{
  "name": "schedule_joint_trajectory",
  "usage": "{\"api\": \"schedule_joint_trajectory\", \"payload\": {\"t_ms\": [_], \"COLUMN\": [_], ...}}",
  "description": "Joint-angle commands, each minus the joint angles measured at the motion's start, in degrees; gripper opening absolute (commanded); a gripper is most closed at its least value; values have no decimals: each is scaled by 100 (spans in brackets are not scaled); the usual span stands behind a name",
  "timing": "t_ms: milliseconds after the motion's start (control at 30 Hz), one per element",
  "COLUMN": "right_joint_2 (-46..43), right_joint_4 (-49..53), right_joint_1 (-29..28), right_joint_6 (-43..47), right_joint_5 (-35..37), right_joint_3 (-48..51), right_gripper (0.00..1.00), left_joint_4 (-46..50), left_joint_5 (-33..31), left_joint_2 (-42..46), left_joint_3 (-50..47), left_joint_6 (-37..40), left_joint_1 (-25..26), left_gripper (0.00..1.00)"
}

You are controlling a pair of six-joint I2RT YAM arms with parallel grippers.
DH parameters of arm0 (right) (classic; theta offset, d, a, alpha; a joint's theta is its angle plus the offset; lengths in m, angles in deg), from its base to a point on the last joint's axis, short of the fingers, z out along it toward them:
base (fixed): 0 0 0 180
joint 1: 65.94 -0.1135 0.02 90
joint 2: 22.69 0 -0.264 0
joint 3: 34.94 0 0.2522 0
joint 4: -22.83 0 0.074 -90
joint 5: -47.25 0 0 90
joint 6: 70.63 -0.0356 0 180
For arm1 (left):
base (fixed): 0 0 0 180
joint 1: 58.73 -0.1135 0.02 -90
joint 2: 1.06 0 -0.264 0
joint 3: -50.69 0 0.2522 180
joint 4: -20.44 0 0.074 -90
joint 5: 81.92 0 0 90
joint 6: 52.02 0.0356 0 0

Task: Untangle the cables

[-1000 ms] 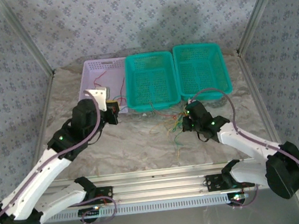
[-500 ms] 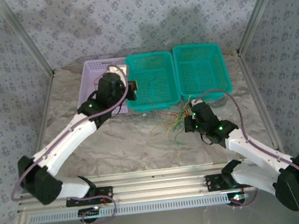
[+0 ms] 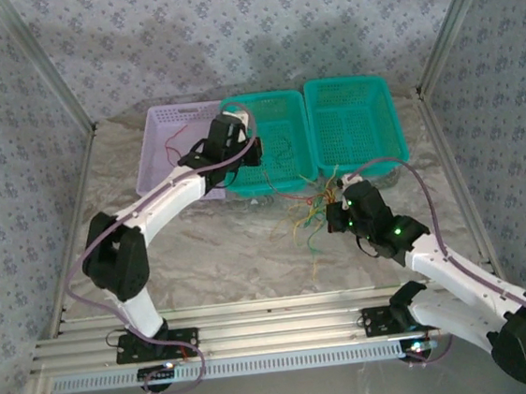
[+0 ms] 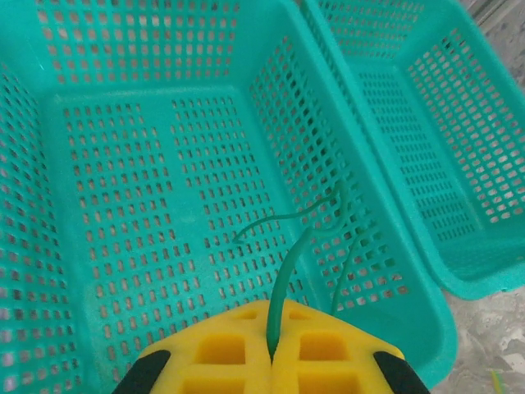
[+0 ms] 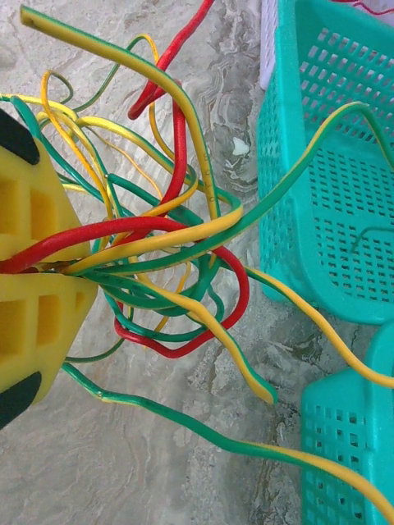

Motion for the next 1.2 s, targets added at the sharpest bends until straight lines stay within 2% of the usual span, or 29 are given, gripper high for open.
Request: {"api": "schedule_joint_trajectory", "payload": {"t_ms": [0,100,300,467,633,867,1000,1167], "right_joint_2": [-134,-148,-192,-252,-280,-280,-285,-276], "right_joint_4": [16,32,59,55,50,21,31,28], "right_joint_1": [-46,-78,-124,-159,-168,-177,-177,-177], "right_joint_6": [22,40,36,31,57,70,70,75], "right_joint_5": [-92,-104,-64,-36,-14,-9,-2,21], "right_joint_3": [-141,-191,-213,-211,-226,-213,-214,-201], "right_gripper": [0,0,0,0,0,0,0,0], "left_joint_4": [-32,26,123,217,315,432,469,493], "left_joint_5": [179,116,125,-12,-126,-162,-141,-134], "left_joint_2": [-237,-451,-729,-823,-894,-880,-744,-566], "left_joint_3": [303,379,502,542,577,718,773,839], "left_joint_6": [-128,-137,-168,-96,-41,11,12,54], "left_joint_1": [-26,-30,-25,-26,-28,-43,-33,-33], "left_gripper": [0,0,10,21,37,52,71,81]}}
